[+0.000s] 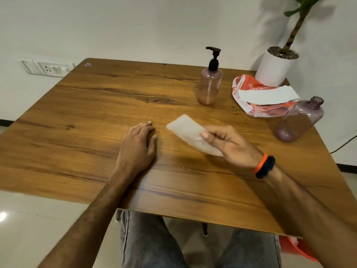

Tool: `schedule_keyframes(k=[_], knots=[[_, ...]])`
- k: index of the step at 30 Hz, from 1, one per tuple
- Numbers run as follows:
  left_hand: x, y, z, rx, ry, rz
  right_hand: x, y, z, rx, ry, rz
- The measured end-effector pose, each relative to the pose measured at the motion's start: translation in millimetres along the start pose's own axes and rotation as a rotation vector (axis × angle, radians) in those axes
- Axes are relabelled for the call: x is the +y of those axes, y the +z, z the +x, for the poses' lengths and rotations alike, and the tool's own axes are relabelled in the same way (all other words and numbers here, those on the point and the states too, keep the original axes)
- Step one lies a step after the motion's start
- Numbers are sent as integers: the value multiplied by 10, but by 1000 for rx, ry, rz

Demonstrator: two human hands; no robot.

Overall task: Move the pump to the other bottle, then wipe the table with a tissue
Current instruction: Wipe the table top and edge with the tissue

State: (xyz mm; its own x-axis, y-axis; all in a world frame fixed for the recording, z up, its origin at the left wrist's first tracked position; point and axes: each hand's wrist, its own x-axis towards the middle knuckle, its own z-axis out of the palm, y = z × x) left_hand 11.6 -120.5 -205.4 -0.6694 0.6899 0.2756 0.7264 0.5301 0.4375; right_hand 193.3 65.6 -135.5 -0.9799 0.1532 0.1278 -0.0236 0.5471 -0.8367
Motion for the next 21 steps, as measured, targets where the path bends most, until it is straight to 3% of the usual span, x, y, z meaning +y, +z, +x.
schedule_keyframes(k=[3, 6, 11, 13, 21], knots=[[-12, 21, 14, 12, -9, 3, 33, -163, 360, 220, -5, -128], [-24, 28, 14, 13, -10, -3, 61, -168, 636, 286, -47, -436], [-30, 32, 9, 18, -15, -6, 283, 74, 804, -19, 12, -724], [-24, 35, 10, 16, -18, -9, 405, 146, 782, -128, 45, -691], [-29, 50, 17, -2, -26, -7, 389, 378, 236, -233, -37, -459]])
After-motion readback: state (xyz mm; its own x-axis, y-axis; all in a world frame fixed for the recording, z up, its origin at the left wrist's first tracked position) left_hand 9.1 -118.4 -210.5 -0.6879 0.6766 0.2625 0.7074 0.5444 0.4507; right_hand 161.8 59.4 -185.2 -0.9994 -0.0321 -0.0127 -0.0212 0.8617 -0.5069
